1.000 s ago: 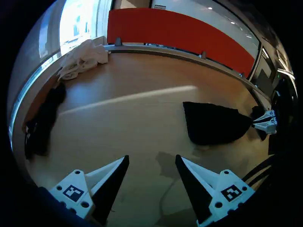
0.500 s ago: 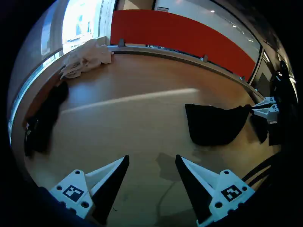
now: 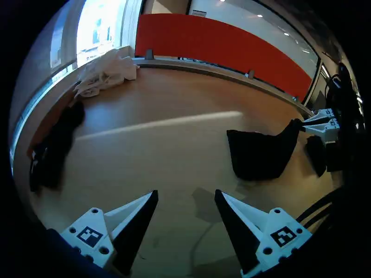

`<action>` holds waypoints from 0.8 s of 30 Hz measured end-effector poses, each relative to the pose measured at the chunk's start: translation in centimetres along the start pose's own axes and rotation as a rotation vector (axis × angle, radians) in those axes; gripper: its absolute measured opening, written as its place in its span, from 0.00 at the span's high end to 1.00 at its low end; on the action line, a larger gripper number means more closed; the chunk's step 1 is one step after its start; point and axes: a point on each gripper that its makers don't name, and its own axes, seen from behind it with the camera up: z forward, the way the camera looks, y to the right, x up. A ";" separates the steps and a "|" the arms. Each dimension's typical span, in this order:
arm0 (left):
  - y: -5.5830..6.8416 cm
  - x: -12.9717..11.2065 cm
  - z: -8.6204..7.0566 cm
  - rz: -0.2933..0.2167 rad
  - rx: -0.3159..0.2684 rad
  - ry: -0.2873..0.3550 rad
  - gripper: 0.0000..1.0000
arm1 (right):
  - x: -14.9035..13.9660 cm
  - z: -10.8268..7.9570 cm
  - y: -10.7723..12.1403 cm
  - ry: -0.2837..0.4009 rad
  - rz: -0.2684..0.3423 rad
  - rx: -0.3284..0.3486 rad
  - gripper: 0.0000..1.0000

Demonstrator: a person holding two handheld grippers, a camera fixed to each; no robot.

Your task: Fold towel

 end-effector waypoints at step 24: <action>-1.9 0.3 -4.0 -0.030 0.015 0.038 0.10 | 2.3 8.5 -9.8 -0.061 -0.082 0.220 0.95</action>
